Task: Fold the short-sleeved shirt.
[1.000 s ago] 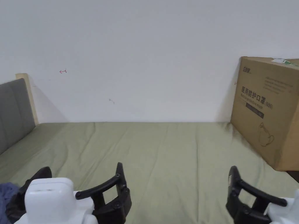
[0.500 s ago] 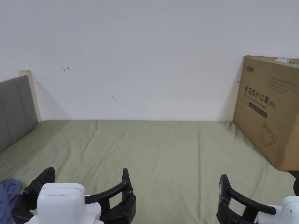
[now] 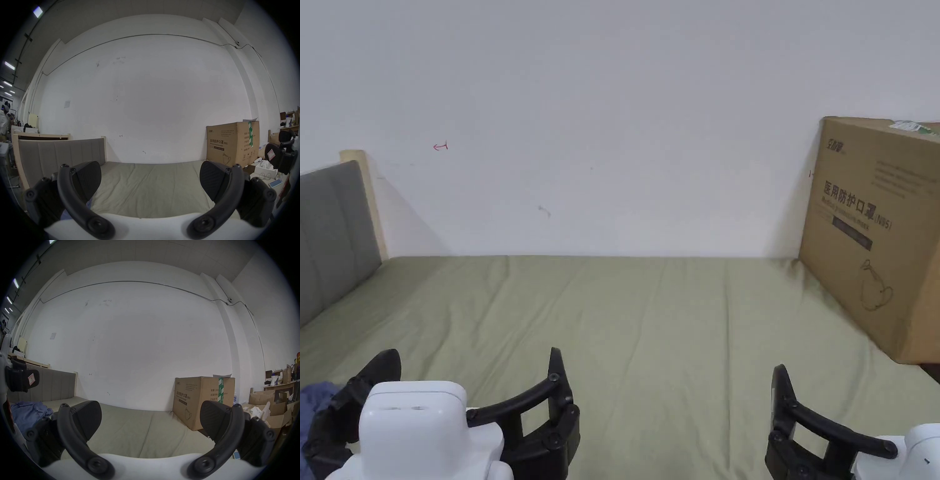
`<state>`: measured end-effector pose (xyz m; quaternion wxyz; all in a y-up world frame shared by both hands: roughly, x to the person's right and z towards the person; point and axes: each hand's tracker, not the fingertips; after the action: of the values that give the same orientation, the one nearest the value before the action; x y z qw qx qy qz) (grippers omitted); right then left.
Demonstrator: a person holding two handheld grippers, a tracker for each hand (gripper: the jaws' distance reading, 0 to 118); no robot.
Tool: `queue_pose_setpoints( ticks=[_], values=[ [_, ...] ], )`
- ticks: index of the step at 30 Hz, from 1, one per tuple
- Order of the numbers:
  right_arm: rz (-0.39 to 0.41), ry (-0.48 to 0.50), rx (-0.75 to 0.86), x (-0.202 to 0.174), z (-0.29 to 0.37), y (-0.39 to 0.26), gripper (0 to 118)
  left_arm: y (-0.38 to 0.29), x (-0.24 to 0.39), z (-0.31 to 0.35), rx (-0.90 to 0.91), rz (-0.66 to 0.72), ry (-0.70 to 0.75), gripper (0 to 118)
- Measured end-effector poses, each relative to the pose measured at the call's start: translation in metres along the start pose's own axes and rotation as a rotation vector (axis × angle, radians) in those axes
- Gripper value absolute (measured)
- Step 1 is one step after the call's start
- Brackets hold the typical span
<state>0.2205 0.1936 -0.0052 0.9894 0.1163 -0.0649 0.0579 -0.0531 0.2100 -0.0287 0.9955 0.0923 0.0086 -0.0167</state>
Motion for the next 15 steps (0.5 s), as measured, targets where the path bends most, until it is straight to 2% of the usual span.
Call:
queue_pose_setpoints(
  ticks=[7,15],
  values=[
    [-0.107,0.013,-0.073,0.009,-0.004,0.002,118,0.0,0.005,0.002,0.007,-0.034,-0.011,118],
    [-0.1,-0.001,-0.102,0.012,-0.006,-0.002,118,-0.002,0.008,0.002,-0.001,-0.04,-0.041,118]
  ],
)
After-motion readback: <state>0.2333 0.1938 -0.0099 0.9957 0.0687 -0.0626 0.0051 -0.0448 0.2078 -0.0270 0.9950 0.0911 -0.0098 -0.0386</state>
